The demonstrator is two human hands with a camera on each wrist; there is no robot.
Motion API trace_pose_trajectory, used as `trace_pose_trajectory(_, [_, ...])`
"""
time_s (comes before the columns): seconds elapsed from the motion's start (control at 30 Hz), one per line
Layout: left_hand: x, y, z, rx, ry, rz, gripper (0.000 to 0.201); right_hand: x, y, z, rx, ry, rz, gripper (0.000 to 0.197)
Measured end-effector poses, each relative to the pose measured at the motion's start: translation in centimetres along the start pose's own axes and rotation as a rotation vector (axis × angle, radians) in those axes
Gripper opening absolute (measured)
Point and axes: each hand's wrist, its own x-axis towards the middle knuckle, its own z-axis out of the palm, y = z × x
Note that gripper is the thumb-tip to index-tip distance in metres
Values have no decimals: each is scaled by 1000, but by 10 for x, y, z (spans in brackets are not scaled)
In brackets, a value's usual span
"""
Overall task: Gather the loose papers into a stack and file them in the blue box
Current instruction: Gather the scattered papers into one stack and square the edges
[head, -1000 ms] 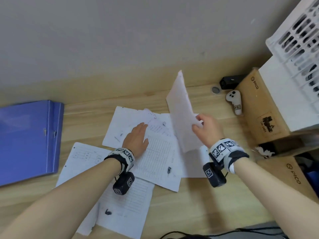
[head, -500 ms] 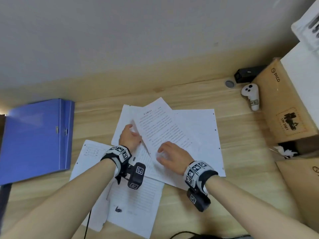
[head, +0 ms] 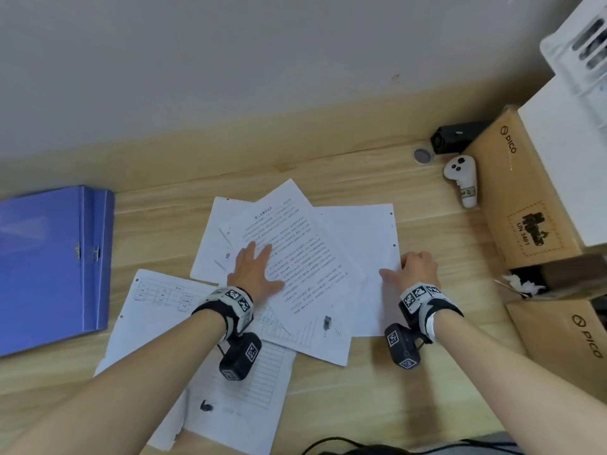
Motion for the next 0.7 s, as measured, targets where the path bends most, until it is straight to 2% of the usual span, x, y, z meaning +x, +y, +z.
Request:
trace_pose_trajectory(0.07, [0,-1,12,110,-73,23,100,5,0,1,31,-29,5,28])
trace_pose_trajectory(0.13, [0,-2,17,150,-79,38,100,8,2,2,159,-40,42,27])
trace_pose_trajectory(0.27, [2,0,11,222,-103,75,101,10,-2,-21,410,70,44,11])
trace_pose_trajectory(0.37, [5,4,8,283,-114,106,104,9,-17,-53,542,200,-56,15])
trace_pose_trajectory(0.47, [8,6,5,310,-110,149,105,-2,-42,-75,650,242,-241,25])
trace_pose_trajectory(0.53, [9,4,4,318,-99,172,104,-17,-62,-79,638,181,-359,30])
trace_pose_trajectory(0.6, [7,0,1,287,-82,192,98,-32,-83,-72,553,37,-459,27])
trace_pose_trajectory(0.7, [0,-9,-5,82,13,258,68,-52,-110,-43,342,-212,-544,22])
